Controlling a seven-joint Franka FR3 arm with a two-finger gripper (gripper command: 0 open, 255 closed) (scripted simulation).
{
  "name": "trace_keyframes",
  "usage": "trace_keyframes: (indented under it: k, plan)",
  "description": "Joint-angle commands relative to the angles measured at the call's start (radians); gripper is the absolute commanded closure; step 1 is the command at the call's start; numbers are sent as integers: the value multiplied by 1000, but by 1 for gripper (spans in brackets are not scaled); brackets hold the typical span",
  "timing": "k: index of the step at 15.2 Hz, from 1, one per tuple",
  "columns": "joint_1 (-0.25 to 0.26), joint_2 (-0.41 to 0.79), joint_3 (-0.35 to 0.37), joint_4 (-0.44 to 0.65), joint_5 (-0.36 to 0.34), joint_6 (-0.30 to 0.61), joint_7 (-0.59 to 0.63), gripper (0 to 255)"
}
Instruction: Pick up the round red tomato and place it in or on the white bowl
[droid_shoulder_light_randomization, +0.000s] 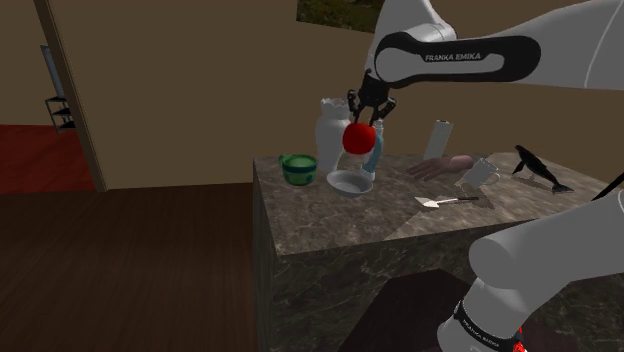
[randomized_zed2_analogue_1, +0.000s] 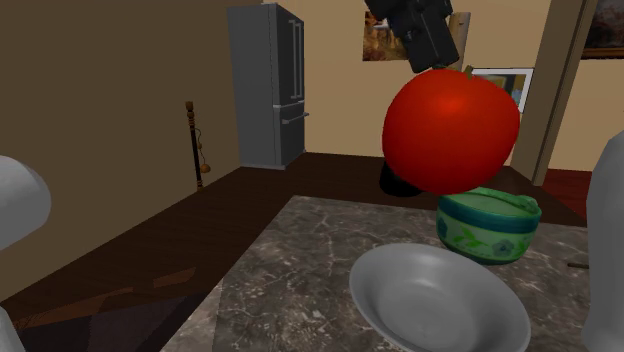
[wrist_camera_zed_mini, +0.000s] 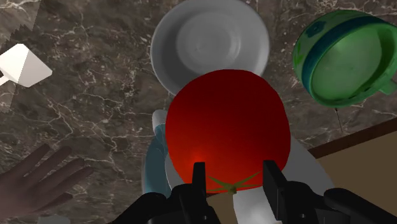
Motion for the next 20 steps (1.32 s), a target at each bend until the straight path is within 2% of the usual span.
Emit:
trace_keyframes:
  k: [1,20]
  plan:
    - [1,-3,2,-28,0,25,5,255]
    - [-1,7,43,-268,-18,270,77,255]
